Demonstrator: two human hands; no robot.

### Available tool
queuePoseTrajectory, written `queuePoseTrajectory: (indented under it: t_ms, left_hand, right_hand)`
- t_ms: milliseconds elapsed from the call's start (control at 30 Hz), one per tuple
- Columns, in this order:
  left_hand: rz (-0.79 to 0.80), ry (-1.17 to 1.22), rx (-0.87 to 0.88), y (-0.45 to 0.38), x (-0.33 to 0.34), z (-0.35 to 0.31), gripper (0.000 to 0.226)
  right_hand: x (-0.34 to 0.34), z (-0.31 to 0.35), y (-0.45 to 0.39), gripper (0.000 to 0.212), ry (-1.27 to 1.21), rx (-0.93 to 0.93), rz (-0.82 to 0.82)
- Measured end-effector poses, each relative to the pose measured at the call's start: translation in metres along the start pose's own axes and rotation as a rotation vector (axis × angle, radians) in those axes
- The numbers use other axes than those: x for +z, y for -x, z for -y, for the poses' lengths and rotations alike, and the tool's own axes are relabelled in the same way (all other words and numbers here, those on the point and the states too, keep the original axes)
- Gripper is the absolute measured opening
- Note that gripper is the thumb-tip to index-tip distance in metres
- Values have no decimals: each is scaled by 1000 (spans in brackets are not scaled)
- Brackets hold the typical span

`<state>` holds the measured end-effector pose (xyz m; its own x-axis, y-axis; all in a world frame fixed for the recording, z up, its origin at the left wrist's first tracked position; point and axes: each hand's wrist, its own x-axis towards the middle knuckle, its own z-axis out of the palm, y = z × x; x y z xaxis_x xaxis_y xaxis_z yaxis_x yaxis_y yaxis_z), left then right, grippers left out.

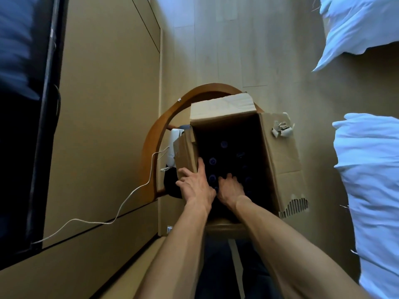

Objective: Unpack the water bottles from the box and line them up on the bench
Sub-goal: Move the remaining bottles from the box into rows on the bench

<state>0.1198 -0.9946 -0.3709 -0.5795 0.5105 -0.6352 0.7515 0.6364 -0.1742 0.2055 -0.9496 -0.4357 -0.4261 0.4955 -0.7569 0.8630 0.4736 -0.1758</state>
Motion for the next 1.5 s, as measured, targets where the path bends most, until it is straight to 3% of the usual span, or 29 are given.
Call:
queuePoseTrajectory:
  t_ms: [367,533,733,867,1100,1233,1367,1433,1500]
  left_hand:
    - [-42,-44,-19,-4,12,-2,106]
    - [-40,-40,-29,-6,12,-6,104]
    - [-44,-29,-16,-3,11,-4,100]
    - [-53,-35,-22,-2,10,-6,98]
    - [-62,-27,-28,-5,13,-6,97]
    - [-64,-22,-27,-5,13,-6,97]
    - [-69,-24,-28,-3,12,-6,96]
    - [-64,-18,-22,-3,11,-7,95]
    - [-62,-13,-19,-3,11,-7,95]
  right_hand:
    - [10,-28,-6,45,45,121,51]
    - [6,-63,-24,49,-70,183,35]
    - [17,-68,-26,30,-197,149,83]
    - [23,-69,-21,32,-222,197,48]
    - [40,-72,-17,41,-156,163,234]
    - [36,-65,-21,40,-174,197,156]
    - [29,-62,-29,48,-172,170,-127]
    - [27,-67,-39,49,-133,148,-114]
    - [27,-72,-50,43,-123,147,21]
